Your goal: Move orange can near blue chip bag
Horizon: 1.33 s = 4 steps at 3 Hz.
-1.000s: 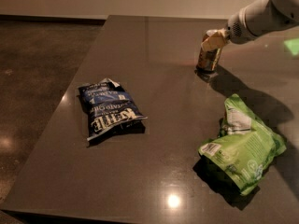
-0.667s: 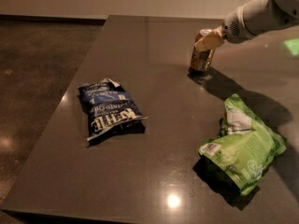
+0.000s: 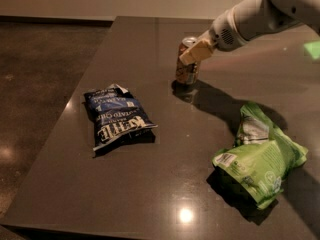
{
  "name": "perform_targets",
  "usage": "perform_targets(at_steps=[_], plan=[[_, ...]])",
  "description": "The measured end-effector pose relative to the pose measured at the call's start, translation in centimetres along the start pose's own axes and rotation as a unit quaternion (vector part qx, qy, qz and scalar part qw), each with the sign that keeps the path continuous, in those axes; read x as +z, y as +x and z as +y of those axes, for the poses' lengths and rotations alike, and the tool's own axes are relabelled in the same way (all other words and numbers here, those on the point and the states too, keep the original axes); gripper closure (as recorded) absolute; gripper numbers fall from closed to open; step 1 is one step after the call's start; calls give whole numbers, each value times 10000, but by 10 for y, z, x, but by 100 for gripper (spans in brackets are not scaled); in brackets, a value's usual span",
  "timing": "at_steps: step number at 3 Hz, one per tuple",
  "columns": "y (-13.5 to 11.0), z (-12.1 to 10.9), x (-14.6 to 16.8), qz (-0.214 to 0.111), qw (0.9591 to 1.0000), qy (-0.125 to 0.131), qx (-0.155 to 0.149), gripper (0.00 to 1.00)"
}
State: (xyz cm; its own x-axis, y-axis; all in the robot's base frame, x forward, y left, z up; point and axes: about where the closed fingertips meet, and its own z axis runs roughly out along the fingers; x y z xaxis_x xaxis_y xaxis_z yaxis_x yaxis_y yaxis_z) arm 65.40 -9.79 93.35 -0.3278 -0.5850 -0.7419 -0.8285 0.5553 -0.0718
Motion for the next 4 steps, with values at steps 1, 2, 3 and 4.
perform_targets(at_steps=[1, 2, 3, 4], plan=[[-11, 33, 11, -8, 9985, -380, -401, 100], [-17, 60, 15, -29, 9952, -643, -730, 100], [-21, 79, 20, -51, 9916, -861, -965, 82], [-21, 92, 25, -53, 9887, -1039, -1082, 59]])
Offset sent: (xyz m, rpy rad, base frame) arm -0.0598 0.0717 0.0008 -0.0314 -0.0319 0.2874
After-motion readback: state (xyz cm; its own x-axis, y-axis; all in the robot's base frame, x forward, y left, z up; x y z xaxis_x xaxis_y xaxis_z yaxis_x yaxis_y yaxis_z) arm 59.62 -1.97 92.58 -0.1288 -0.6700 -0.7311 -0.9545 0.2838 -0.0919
